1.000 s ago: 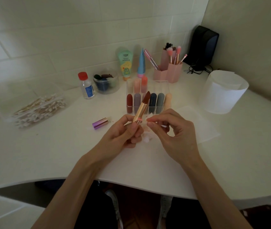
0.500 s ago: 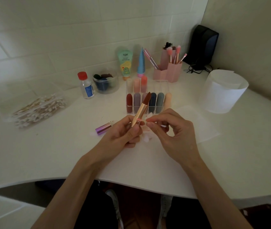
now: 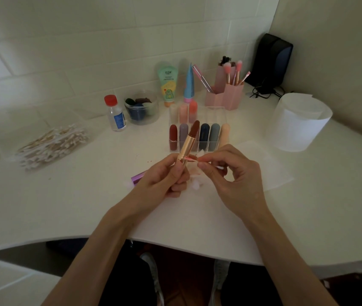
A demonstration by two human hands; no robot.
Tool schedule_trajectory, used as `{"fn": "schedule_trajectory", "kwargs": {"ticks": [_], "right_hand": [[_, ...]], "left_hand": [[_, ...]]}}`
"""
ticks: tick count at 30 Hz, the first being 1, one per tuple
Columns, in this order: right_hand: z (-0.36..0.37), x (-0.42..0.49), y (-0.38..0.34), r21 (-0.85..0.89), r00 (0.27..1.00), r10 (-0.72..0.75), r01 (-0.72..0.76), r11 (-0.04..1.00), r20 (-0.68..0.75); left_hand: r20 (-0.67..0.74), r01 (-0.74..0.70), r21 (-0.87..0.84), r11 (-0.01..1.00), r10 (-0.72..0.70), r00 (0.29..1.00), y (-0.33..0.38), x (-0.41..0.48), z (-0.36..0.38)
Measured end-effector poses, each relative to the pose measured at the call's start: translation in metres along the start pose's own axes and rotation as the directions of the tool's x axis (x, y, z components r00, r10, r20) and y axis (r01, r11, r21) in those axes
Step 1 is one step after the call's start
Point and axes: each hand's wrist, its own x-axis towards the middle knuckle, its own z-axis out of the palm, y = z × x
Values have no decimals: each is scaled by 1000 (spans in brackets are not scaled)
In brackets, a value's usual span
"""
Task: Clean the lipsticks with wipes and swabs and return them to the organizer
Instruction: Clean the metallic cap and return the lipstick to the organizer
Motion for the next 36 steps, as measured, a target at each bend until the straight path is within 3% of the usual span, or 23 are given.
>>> {"fn": "schedule_trajectory", "kwargs": {"ticks": [12,17,36], "right_hand": [[1,0,-3,7,1000,-7,7,1000,4],[1,0,-1,-18,1000,-25,25,1000,11],[2,-1,0,-23,1000,-23,23,999,-4]], "left_hand": [[-54,16,51,999,-13,998,6,-3,5],[-31,57,-39,998,-58,998,3,-1,1],[-69,-13,18,1000,14,997,5,-2,2]]}}
